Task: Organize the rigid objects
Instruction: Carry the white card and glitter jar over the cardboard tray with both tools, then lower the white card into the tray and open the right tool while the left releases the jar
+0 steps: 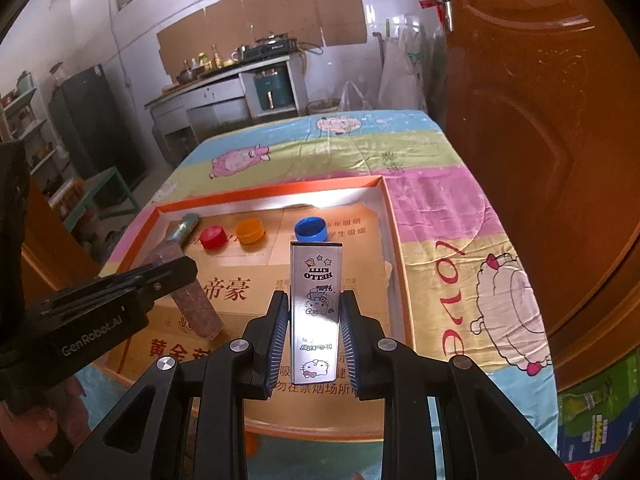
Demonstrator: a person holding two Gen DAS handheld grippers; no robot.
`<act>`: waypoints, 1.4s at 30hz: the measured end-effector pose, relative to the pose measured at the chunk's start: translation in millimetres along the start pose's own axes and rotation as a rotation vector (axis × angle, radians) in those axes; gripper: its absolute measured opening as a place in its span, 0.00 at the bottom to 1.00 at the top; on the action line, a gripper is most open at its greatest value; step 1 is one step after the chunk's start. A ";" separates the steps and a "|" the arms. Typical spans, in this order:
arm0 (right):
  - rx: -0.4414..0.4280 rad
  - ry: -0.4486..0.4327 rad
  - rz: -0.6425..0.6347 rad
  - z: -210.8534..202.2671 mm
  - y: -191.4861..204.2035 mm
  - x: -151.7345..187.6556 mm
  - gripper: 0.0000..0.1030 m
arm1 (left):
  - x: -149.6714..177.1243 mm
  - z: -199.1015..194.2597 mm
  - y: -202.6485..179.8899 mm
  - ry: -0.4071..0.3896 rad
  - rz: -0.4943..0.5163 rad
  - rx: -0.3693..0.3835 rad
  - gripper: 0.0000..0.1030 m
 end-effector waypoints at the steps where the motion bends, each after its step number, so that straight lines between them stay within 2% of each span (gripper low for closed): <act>1: -0.001 0.006 -0.003 2.7 0.0 -0.8 0.26 | -1.8 2.2 -0.3 0.006 0.004 -0.003 0.20; 10: 0.002 0.046 -0.027 30.1 -3.1 -10.4 0.26 | -10.5 39.7 -0.5 0.087 0.012 0.007 0.20; 28: -0.006 0.079 -0.034 58.5 -5.0 -23.7 0.26 | -15.9 55.6 1.3 0.090 0.008 0.005 0.20; 37: 0.019 0.096 -0.035 70.2 -7.5 -24.5 0.26 | -15.6 59.8 5.0 0.091 -0.003 0.023 0.20; 40: 0.023 0.100 -0.036 72.7 -7.8 -23.9 0.37 | -15.3 58.5 6.6 0.073 -0.003 0.027 0.21; 42: 0.021 0.097 -0.041 72.6 -6.8 -23.2 0.39 | -15.4 58.0 7.3 0.068 -0.002 0.029 0.24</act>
Point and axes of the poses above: each gripper's, at about its wrist camera, not at the fingertips, and z roughly the way its jaws point, y to its left, x to its underside, the point moved 3 cm from there along z, roughly the way its jaws point, and after that the axes turned 9 degrees about y, right-handed, at the moved point
